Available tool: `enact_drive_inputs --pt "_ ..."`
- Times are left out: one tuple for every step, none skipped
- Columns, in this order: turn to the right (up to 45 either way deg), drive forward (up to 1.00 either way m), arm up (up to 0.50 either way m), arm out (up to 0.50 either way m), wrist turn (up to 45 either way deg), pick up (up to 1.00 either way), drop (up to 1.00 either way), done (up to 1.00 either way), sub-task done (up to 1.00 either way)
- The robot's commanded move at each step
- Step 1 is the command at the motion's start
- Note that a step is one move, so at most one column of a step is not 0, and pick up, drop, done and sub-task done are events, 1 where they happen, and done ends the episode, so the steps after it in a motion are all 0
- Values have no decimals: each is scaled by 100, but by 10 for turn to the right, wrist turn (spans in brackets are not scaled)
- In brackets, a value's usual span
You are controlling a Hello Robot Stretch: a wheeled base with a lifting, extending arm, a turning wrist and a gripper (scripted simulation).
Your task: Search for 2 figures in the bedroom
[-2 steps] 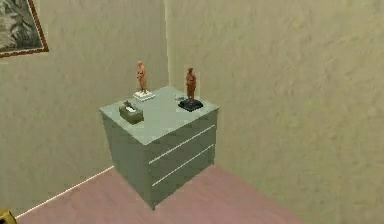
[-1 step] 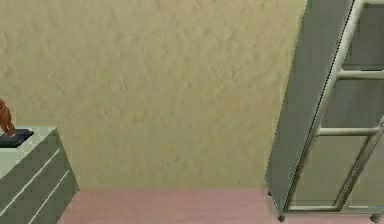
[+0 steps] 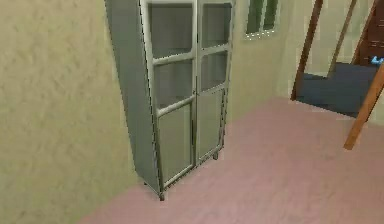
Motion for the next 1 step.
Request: enact_drive_inputs --pt "450 0 0 0 0 0 0 0 0"
